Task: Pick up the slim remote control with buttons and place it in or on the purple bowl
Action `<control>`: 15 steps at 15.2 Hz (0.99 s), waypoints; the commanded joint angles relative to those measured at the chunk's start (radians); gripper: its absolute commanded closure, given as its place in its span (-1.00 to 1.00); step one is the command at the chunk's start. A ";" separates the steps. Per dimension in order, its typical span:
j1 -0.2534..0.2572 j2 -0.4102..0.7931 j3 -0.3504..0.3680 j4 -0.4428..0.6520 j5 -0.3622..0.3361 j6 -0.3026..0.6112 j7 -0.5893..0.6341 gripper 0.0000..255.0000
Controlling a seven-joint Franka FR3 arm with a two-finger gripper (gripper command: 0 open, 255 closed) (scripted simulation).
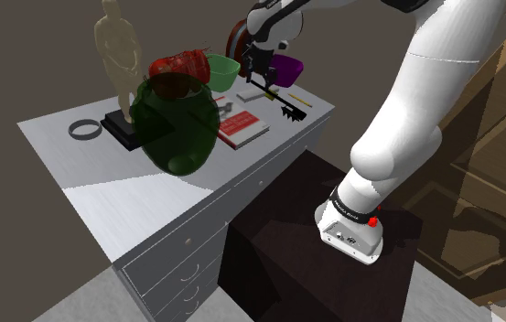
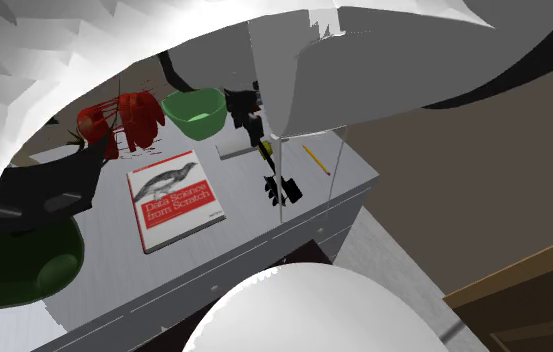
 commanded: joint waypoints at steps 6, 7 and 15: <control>-0.003 0.041 -0.002 -0.016 0.001 0.047 -0.001 -1.00; -0.003 0.041 -0.002 -0.016 0.001 0.047 -0.001 -1.00; -0.003 0.041 -0.002 -0.016 0.001 0.047 -0.001 1.00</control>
